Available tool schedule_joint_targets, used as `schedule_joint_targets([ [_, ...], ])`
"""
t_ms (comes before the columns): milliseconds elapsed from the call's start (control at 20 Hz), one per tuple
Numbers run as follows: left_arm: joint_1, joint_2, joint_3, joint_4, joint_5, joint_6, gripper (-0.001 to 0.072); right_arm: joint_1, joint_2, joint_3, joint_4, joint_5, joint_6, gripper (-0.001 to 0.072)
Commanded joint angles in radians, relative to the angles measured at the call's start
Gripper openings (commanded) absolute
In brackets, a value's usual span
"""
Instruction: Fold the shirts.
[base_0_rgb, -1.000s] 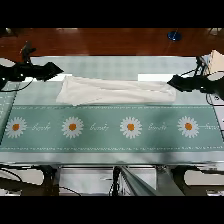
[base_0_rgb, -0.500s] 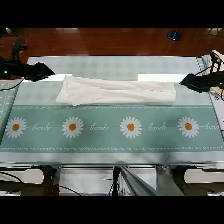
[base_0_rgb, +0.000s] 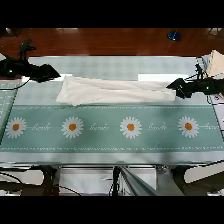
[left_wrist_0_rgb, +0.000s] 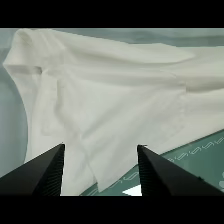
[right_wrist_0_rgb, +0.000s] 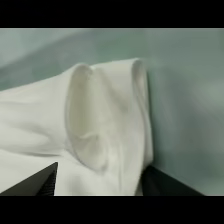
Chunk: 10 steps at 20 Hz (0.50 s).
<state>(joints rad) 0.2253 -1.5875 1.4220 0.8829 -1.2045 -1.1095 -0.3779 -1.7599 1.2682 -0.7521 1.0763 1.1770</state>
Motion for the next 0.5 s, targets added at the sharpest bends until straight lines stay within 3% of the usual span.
schedule_joint_targets([
  [0, -0.009, -0.001, 0.001, 0.001, -0.001, 0.002, 0.0539, 0.013, -0.048, 0.0, 0.121, 0.002, -0.014, 0.0531],
  [50, -0.009, 0.0, 0.001, 0.001, -0.001, 0.002, 0.0539, 0.025, -0.049, 0.0, 0.115, -0.007, -0.009, 0.0486],
  [150, -0.01, 0.0, 0.001, 0.0, -0.002, 0.002, 0.0539, 0.06, -0.051, 0.0, 0.114, -0.019, -0.008, 0.0307],
  [250, -0.012, 0.0, 0.001, 0.0, -0.002, 0.001, 0.0539, 0.088, -0.05, 0.002, 0.121, -0.039, -0.009, 0.0042],
  [350, -0.016, 0.0, 0.001, -0.001, -0.012, -0.001, 0.0515, 0.094, -0.034, 0.024, 0.129, 0.0, -0.028, 0.002],
  [450, -0.027, 0.0, 0.001, -0.032, -0.032, -0.003, 0.0269, 0.092, 0.033, 0.048, 0.113, 0.025, -0.047, 0.002],
])
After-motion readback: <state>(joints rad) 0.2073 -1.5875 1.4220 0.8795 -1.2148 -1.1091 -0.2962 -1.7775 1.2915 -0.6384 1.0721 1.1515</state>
